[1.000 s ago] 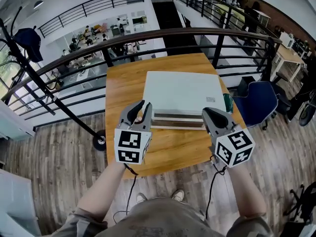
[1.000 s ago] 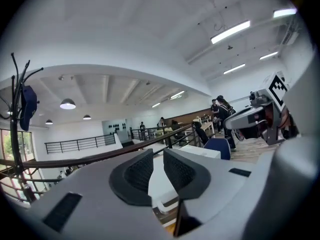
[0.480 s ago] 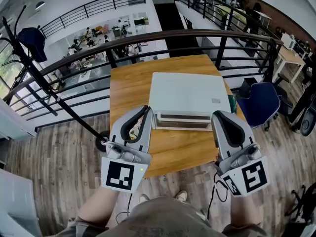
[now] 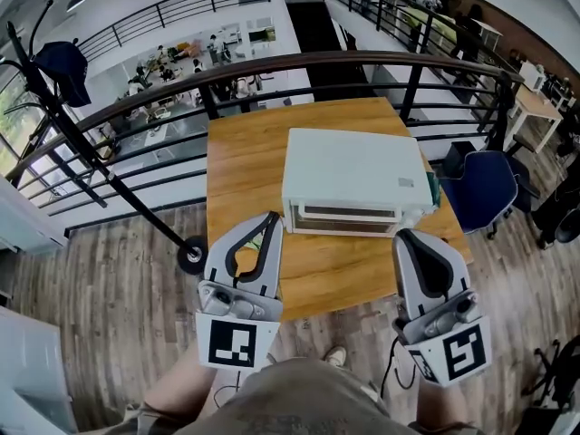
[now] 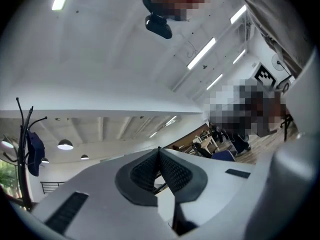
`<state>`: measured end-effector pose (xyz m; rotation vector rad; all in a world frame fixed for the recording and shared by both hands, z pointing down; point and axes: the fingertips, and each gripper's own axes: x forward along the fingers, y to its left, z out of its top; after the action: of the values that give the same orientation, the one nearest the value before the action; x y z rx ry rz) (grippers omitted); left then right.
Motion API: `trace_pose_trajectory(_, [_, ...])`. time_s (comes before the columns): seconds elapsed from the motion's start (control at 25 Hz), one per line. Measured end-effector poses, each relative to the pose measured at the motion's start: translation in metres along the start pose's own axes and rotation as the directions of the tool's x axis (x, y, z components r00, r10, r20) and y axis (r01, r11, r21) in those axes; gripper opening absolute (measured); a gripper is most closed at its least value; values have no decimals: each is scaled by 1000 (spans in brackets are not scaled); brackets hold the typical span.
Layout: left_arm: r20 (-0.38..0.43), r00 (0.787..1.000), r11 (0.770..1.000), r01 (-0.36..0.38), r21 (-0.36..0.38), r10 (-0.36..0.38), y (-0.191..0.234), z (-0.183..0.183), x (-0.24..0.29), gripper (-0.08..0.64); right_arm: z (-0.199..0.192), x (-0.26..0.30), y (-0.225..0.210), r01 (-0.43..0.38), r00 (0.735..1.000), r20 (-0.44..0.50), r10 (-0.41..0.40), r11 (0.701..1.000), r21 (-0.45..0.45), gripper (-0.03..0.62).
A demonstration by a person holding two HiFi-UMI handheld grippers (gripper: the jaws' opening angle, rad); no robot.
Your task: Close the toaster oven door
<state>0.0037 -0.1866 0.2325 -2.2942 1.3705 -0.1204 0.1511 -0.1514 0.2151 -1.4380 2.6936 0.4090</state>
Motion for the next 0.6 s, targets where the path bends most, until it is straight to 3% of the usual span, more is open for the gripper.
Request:
trace_pose_trajectory(0.12, [-17,999,998,37,47,-36,-12,-7,-4,17,-12,-3,2,0,999,-34,1,1000,8,35])
trace_pose_trajectory(0.6, [-73,993,995,97,30,-95,-29,-48,-18,17,-69,-9,29,-9,985,-171,23,996,84,34])
